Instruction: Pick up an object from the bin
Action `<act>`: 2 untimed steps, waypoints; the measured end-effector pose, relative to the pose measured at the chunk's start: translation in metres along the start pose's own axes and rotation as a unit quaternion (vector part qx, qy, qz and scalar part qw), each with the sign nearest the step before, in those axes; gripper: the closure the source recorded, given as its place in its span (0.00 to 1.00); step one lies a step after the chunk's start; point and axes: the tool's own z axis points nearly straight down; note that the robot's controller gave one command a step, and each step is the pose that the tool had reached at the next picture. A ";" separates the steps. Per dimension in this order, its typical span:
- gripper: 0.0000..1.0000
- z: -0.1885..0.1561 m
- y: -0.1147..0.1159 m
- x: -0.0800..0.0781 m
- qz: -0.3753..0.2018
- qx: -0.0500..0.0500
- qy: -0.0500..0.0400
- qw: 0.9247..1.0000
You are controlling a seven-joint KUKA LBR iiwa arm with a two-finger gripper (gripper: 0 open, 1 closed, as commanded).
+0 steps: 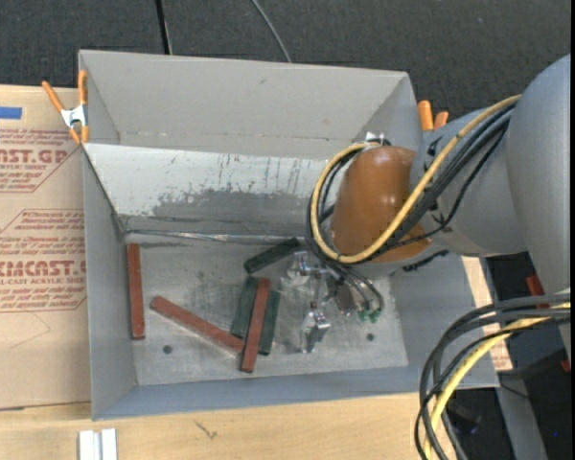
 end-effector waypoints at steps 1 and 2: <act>0.00 0.013 0.015 -0.002 -0.063 0.001 -0.004 0.998; 1.00 0.014 0.050 -0.027 -0.099 0.003 -0.015 0.995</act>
Offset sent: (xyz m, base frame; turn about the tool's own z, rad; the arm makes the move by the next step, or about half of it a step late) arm 0.0128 0.0525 -0.0232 -0.1996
